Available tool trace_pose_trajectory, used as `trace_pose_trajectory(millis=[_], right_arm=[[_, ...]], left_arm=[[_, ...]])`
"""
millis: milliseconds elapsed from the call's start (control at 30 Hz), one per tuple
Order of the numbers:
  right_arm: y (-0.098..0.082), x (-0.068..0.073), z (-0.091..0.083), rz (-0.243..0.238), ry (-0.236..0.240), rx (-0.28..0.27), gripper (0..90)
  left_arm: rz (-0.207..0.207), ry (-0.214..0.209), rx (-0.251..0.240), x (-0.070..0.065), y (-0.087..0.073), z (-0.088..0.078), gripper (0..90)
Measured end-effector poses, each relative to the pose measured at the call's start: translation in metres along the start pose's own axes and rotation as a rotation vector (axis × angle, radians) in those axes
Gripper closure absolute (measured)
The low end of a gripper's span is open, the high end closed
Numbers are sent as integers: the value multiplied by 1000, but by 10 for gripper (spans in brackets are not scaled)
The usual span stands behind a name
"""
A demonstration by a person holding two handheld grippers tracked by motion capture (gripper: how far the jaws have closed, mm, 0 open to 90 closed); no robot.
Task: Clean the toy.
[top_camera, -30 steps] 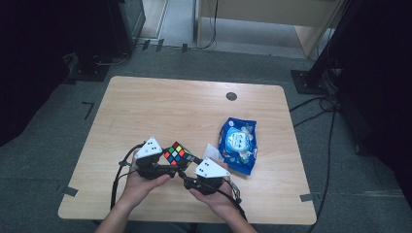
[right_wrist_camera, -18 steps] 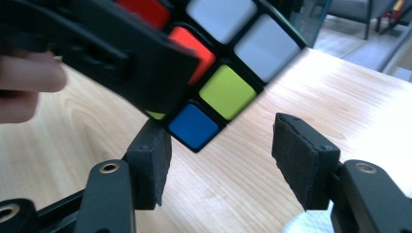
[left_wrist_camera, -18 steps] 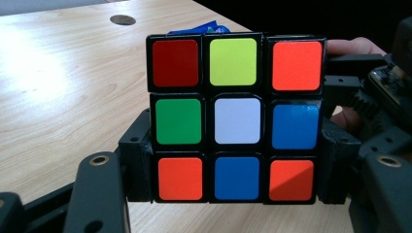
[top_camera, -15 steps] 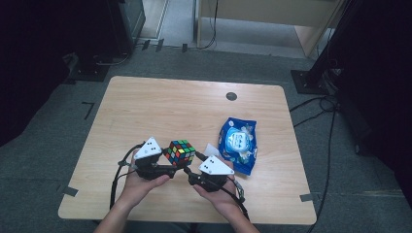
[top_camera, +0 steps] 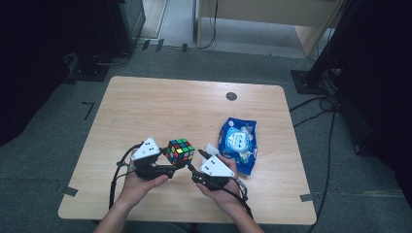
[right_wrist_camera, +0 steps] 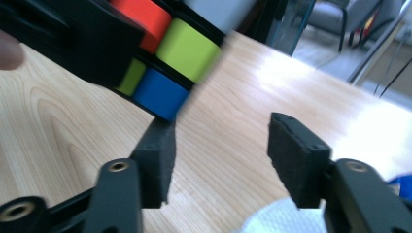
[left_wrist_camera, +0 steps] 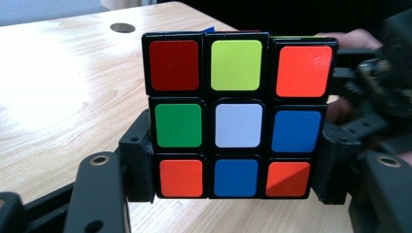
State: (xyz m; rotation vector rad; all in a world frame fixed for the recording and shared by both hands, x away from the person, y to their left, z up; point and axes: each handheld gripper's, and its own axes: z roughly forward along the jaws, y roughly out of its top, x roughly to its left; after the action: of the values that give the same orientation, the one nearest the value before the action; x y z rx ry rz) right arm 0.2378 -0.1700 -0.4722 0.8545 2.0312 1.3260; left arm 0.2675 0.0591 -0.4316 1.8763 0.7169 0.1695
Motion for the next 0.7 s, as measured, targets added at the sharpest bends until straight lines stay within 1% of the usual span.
trace_pose_trajectory(millis=[33,67,100,133,167,200,233,267,333,367,433,500,533,700], right_arm=[[-1,-4,-1,35,3,3,560],[-2,-8,-2,85,16,0,630],[-2,-17,-6,186,63,-27,713],[-2,-17,-6,186,63,-27,713],[-1,-19,-7,206,60,-35,742],[0,-20,-8,214,55,-34,760],[1,-20,-9,226,74,-45,772],[1,-20,-9,226,74,-45,784],[3,-19,-11,246,94,-55,812],[4,-18,-11,246,102,-63,843],[5,-16,-12,256,106,-59,871],[4,-17,-12,282,132,-58,892],[4,-17,-12,285,140,-57,898],[3,-15,-10,295,145,-43,900]], left_arm=[[1,-3,1,0,0,0,341],[5,-3,4,0,0,0,341],[14,-8,11,0,-1,1,341],[14,-8,11,0,-1,1,341],[19,-14,16,-1,-1,2,341],[27,-19,20,-2,-2,3,341],[36,-24,23,-3,-2,4,341],[46,-28,29,-4,-2,6,341],[64,-32,41,-7,-3,8,341],[75,-34,43,-8,-4,9,341],[74,-40,40,-9,-3,9,341],[76,-42,43,-8,-3,8,341],[77,-41,46,-8,-3,8,341],[73,-42,46,-8,-4,8,340]])
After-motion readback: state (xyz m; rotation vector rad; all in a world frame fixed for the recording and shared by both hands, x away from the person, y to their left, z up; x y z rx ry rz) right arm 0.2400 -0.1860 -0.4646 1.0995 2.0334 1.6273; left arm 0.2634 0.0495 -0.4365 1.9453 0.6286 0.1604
